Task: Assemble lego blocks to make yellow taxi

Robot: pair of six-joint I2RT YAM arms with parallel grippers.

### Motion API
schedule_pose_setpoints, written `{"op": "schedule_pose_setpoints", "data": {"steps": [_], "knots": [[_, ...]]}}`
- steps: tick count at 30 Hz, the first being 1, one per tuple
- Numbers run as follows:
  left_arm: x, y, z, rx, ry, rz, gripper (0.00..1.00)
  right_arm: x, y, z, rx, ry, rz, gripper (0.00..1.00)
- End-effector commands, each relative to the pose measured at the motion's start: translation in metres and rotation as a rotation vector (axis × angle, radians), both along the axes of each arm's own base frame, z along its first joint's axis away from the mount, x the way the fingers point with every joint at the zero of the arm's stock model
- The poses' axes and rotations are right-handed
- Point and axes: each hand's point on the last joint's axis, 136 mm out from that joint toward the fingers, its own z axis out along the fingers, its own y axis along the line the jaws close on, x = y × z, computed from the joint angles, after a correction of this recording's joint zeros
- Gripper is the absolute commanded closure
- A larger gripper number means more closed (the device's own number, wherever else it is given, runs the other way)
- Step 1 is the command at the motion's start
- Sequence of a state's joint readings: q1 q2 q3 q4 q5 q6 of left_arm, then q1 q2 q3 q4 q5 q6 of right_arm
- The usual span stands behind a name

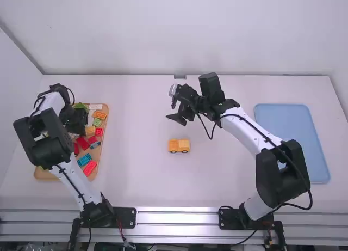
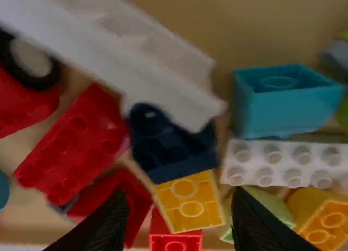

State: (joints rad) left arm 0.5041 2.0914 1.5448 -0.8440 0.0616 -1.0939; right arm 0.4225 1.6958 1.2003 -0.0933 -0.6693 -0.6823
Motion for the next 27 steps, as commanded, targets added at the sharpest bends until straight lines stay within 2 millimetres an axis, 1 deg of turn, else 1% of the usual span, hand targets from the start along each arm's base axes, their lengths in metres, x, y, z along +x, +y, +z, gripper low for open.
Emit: {"op": "schedule_pose_setpoints", "data": {"steps": [1, 4, 6, 10, 13, 16, 21, 23, 26, 27], "knots": [[0.005, -0.009, -0.002, -0.018, -0.035, -0.140, 0.56, 0.002, 0.001, 0.001, 0.004, 0.003, -0.001, 0.01], [0.010, -0.012, -0.005, -0.017, -0.062, -0.194, 0.59, 0.001, 0.001, 0.001, 0.003, 0.005, 0.000, 0.01], [0.006, -0.014, -0.010, -0.020, -0.047, -0.184, 0.61, 0.001, 0.000, 0.000, 0.000, 0.010, -0.001, 0.02], [-0.001, -0.018, -0.013, -0.039, -0.027, -0.172, 0.64, 0.000, 0.000, -0.001, -0.002, 0.015, 0.000, 0.01], [-0.008, -0.019, -0.014, -0.050, 0.007, -0.121, 0.64, 0.000, 0.000, -0.001, -0.004, 0.018, -0.001, 0.01], [-0.008, -0.019, -0.014, -0.049, 0.010, -0.104, 0.62, 0.000, 0.000, -0.002, -0.004, 0.019, -0.001, 0.01], [-0.007, -0.020, -0.013, -0.057, 0.002, -0.095, 0.63, 0.000, -0.001, -0.002, -0.004, 0.019, -0.003, 0.01], [-0.007, -0.017, -0.011, -0.059, 0.003, -0.066, 0.62, 0.000, -0.001, -0.002, -0.004, 0.018, -0.003, 0.01], [-0.006, -0.013, -0.001, -0.059, 0.007, -0.045, 0.61, 0.000, -0.001, -0.002, -0.004, 0.019, -0.003, 0.01], [-0.005, -0.011, 0.004, -0.053, 0.010, -0.045, 0.56, 0.000, -0.001, -0.002, -0.005, 0.020, -0.003, 0.01]]}}
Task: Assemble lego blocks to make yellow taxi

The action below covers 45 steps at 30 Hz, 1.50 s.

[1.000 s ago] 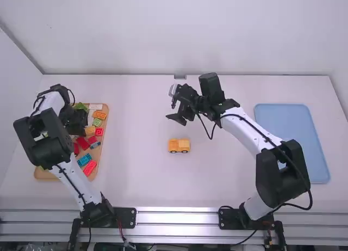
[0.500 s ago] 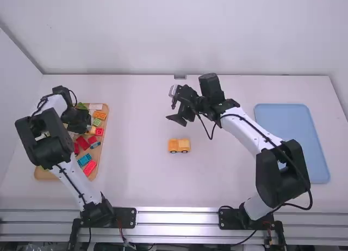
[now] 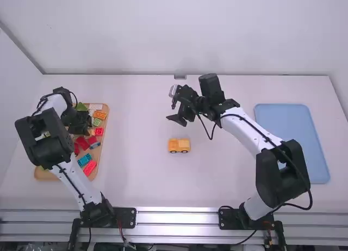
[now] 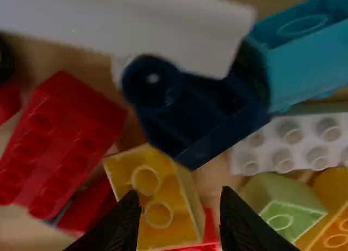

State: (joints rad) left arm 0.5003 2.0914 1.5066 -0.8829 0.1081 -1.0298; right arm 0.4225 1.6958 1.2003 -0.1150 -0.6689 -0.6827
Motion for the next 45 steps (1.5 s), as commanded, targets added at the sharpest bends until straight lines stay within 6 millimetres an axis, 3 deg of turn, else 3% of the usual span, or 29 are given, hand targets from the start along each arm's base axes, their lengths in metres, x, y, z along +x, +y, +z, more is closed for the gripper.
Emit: {"op": "schedule_pose_setpoints", "data": {"steps": [1, 3, 9, 16, 30, 38, 45], "knots": [[0.010, 0.009, 0.017, 0.024, -0.027, 0.026, 0.55, 0.002, 0.000, 0.001, 0.003, 0.001, -0.002, 0.01], [0.008, 0.012, 0.024, 0.041, -0.008, 0.024, 0.48, 0.002, 0.000, 0.001, 0.003, -0.001, -0.001, 0.01], [-0.006, 0.006, 0.019, 0.052, 0.067, 0.062, 0.45, 0.002, 0.000, 0.001, 0.002, -0.001, -0.001, 0.01], [-0.008, -0.003, 0.004, 0.014, 0.056, 0.092, 0.52, 0.008, -0.005, -0.003, -0.027, -0.005, -0.039, 0.02], [-0.012, -0.008, -0.009, 0.011, 0.062, 0.113, 0.53, 0.006, -0.005, -0.005, -0.033, 0.001, -0.032, 0.01], [-0.004, -0.019, -0.022, -0.042, -0.003, 0.114, 0.57, 0.005, -0.005, -0.006, -0.035, 0.006, -0.033, 0.02], [-0.009, -0.021, -0.026, -0.046, 0.016, 0.147, 0.54, 0.005, -0.005, -0.005, -0.034, 0.004, -0.032, 0.01]]}}
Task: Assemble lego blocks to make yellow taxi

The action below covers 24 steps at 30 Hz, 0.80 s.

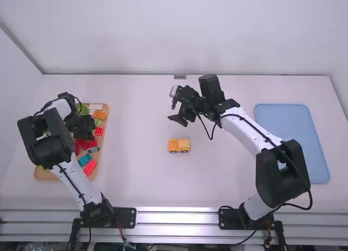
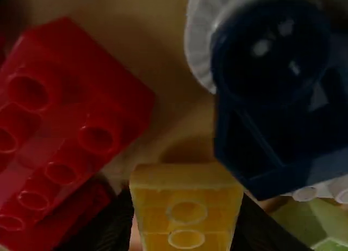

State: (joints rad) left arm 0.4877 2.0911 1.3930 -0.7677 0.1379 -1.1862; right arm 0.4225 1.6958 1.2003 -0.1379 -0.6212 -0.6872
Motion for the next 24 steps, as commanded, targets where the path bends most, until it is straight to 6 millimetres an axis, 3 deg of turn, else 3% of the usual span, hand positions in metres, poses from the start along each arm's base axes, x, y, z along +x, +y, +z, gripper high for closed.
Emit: {"op": "schedule_pose_setpoints", "data": {"steps": [1, 5, 7, 13, 18, 20, 24], "knots": [[-0.003, -0.007, -0.001, -0.012, 0.014, 0.004, 0.54, 0.002, 0.001, 0.002, 0.005, 0.000, 0.001, 0.01], [-0.004, -0.007, -0.001, -0.009, 0.016, 0.004, 0.57, 0.002, 0.001, 0.002, 0.006, -0.001, 0.001, 0.01], [-0.003, -0.006, -0.001, -0.007, 0.007, -0.014, 0.72, 0.002, 0.000, 0.001, 0.005, 0.001, 0.000, 0.01], [-0.004, -0.006, -0.001, -0.007, 0.009, -0.046, 0.82, 0.002, 0.000, 0.001, 0.005, 0.001, 0.001, 0.01], [-0.004, -0.006, -0.001, -0.001, -0.002, -0.127, 0.98, 0.002, 0.000, 0.001, 0.004, 0.002, 0.001, 0.01], [0.006, -0.003, -0.001, 0.023, -0.065, -0.300, 0.98, 0.002, 0.000, 0.001, 0.003, 0.004, 0.000, 0.01], [0.017, -0.004, 0.007, 0.007, -0.155, -0.489, 0.98, 0.002, 0.000, 0.001, 0.002, 0.005, 0.000, 0.01]]}}
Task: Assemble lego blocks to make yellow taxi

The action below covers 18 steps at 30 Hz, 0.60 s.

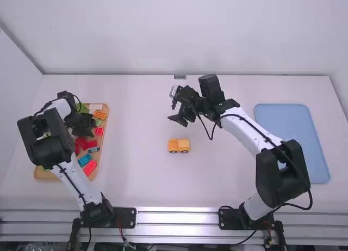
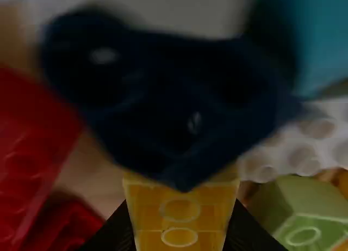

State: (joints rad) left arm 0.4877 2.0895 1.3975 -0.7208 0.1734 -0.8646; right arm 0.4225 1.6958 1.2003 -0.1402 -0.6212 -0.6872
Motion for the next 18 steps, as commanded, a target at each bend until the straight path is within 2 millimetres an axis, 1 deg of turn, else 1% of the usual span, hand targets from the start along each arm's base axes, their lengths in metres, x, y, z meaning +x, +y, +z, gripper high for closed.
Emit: {"op": "schedule_pose_setpoints", "data": {"steps": [1, 2, 5, 6, 8, 11, 13, 14, 15, 16, 17, 18], "knots": [[0.002, -0.004, 0.009, -0.031, -0.047, -0.178, 0.98, 0.002, 0.000, 0.001, 0.000, 0.002, -0.004, 0.01], [0.002, -0.004, 0.009, -0.031, -0.047, -0.178, 0.98, 0.002, 0.000, 0.001, 0.000, 0.002, -0.004, 0.01], [0.001, 0.003, 0.031, -0.045, -0.032, -0.164, 0.98, 0.006, -0.003, -0.002, -0.020, -0.004, -0.026, 0.01], [0.002, 0.004, 0.034, -0.044, -0.033, -0.168, 0.98, 0.006, -0.004, -0.002, -0.022, -0.004, -0.028, 0.01], [0.006, 0.008, 0.058, -0.040, -0.059, -0.210, 0.98, 0.008, -0.005, -0.003, -0.027, -0.002, -0.042, 0.01], [0.010, 0.007, 0.077, -0.018, -0.091, -0.254, 0.98, 0.007, -0.005, -0.002, -0.024, -0.001, -0.039, 0.01], [0.013, 0.004, 0.091, 0.008, -0.126, -0.292, 0.98, 0.008, -0.004, -0.002, -0.023, -0.003, -0.040, 0.01], [0.013, 0.002, 0.101, 0.027, -0.149, -0.315, 0.98, 0.009, -0.003, 0.000, -0.010, 0.007, -0.050, 0.02], [0.013, 0.001, 0.103, 0.030, -0.153, -0.320, 0.98, 0.009, -0.003, 0.000, -0.008, 0.010, -0.052, 0.01], [0.011, -0.004, 0.115, 0.048, -0.194, -0.356, 0.98, 0.011, -0.002, 0.003, 0.018, 0.030, -0.080, 0.01], [0.012, -0.009, 0.119, 0.052, -0.218, -0.385, 0.98, 0.012, -0.002, 0.004, 0.027, 0.039, -0.090, 0.01], [0.016, -0.020, 0.126, 0.055, -0.278, -0.448, 0.98, 0.014, 0.000, 0.007, 0.048, 0.052, -0.104, 0.01]]}}
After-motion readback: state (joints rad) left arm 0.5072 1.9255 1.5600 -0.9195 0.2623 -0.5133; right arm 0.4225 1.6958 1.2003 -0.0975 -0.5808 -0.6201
